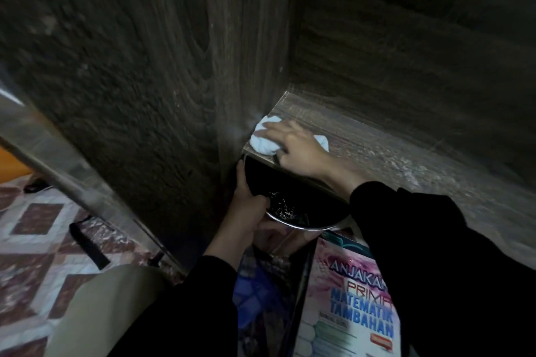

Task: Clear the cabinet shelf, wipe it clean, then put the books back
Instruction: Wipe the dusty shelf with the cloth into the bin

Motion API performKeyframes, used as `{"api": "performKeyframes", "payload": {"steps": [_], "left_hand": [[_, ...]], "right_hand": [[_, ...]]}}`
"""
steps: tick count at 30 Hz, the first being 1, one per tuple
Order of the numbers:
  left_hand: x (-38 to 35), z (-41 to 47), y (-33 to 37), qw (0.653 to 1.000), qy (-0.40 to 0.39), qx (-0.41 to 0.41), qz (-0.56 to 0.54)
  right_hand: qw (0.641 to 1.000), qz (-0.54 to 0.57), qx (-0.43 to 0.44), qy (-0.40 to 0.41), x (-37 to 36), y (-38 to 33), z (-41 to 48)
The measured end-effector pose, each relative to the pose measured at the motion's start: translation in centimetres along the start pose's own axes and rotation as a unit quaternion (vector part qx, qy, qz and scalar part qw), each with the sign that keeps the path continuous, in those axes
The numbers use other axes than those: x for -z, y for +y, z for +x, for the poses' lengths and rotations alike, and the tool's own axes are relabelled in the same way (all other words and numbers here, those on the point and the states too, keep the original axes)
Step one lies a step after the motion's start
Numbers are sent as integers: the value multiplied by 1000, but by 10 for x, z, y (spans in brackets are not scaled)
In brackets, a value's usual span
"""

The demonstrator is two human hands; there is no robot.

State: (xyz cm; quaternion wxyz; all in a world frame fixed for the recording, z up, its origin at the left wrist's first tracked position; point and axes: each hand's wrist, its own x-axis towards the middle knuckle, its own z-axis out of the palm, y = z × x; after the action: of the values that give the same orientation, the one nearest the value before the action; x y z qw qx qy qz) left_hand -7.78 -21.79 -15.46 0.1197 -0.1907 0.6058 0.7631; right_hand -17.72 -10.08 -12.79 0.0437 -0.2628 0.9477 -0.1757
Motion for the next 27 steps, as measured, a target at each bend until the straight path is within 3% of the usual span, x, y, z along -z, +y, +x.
{"api": "performKeyframes", "payload": {"steps": [4, 7, 9, 12, 16, 19, 21, 22, 25, 27], "left_hand": [[0, -5, 3, 1000, 10, 6, -4], [-1, -10, 7, 999, -4, 34, -18], [-2, -13, 9, 999, -7, 44, -18], [-1, -12, 8, 998, -4, 51, -30], [-2, -10, 8, 998, 0, 56, -30], [-2, -11, 8, 998, 3, 52, -22], [-1, -11, 7, 999, 7, 43, -11], [-1, -11, 7, 999, 6, 40, -8], [0, -13, 9, 999, -4, 46, -20], [0, -13, 9, 998, -8, 51, -27]], "right_hand": [[997, 11, 62, -38, 9, -5, -22], [968, 241, -55, -36, 38, 8, -36], [928, 335, -141, 85, 52, 27, -37], [927, 237, -201, 209, 42, 58, -40], [961, -17, -225, 161, -3, 54, -47], [978, -61, -126, 154, -26, 5, -57], [991, -41, -32, 123, -33, -8, -62], [993, 24, -13, 115, -28, -9, -60], [948, 253, -91, 169, -1, -7, -26], [949, 203, -140, 196, 9, -7, 3]]}}
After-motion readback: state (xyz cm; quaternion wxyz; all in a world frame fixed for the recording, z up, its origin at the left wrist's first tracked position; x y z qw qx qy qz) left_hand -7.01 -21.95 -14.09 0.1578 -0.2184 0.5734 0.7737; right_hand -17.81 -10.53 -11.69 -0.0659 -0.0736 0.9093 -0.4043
